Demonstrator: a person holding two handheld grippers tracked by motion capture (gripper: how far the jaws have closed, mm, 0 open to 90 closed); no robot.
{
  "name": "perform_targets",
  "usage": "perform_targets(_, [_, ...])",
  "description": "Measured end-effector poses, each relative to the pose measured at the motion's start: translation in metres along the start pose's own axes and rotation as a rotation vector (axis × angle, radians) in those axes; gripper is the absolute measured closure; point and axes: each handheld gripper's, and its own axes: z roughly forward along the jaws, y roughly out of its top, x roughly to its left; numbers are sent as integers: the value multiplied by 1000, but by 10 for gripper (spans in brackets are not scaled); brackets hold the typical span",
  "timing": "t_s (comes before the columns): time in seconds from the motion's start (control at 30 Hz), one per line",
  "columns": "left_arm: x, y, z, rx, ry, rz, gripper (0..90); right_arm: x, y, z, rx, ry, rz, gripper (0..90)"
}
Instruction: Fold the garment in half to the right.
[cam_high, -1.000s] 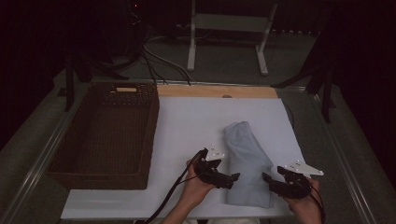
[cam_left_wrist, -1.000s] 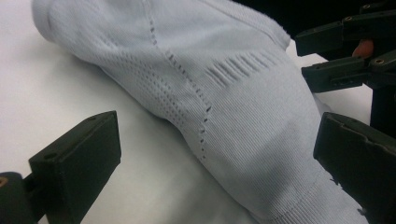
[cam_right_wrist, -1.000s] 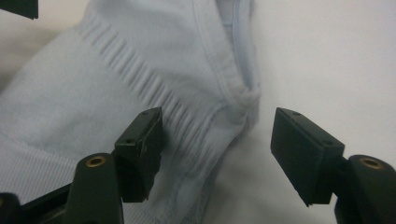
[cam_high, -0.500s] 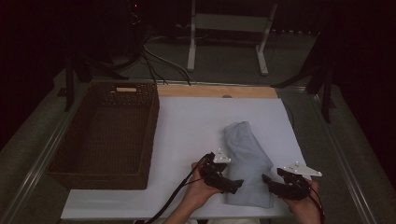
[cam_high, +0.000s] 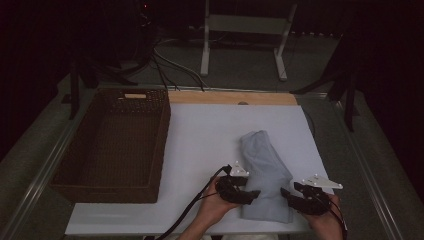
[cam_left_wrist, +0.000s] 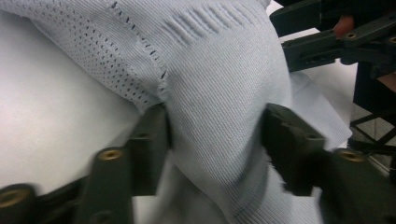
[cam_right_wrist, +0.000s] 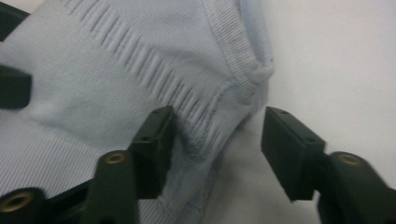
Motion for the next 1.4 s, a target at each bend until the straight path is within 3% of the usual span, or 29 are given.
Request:
perform_targets(0.07, [0, 0, 0, 4, -4, -2, 556, 1, 0, 1, 6, 1, -2, 503])
perform_targets(0.23, [-3, 1, -1, 4, 32, 26, 751, 2, 2, 5, 28, 18, -20, 620])
perform_targets(0.37, [-5, 2, -1, 2, 61, 48, 811, 6, 7, 11, 51, 19, -43, 690])
perform_targets(0.47, [-5, 3, -2, -2, 82, 62, 816, 7, 10, 14, 57, 20, -56, 702])
perform_targets(0.7, [1, 6, -5, -9, 109, 53, 816, 8, 17, 20, 55, 16, -66, 704])
perform_targets(1.4, [29, 7, -17, -45, 182, -12, 816, 21, 49, 52, 13, 13, -73, 744])
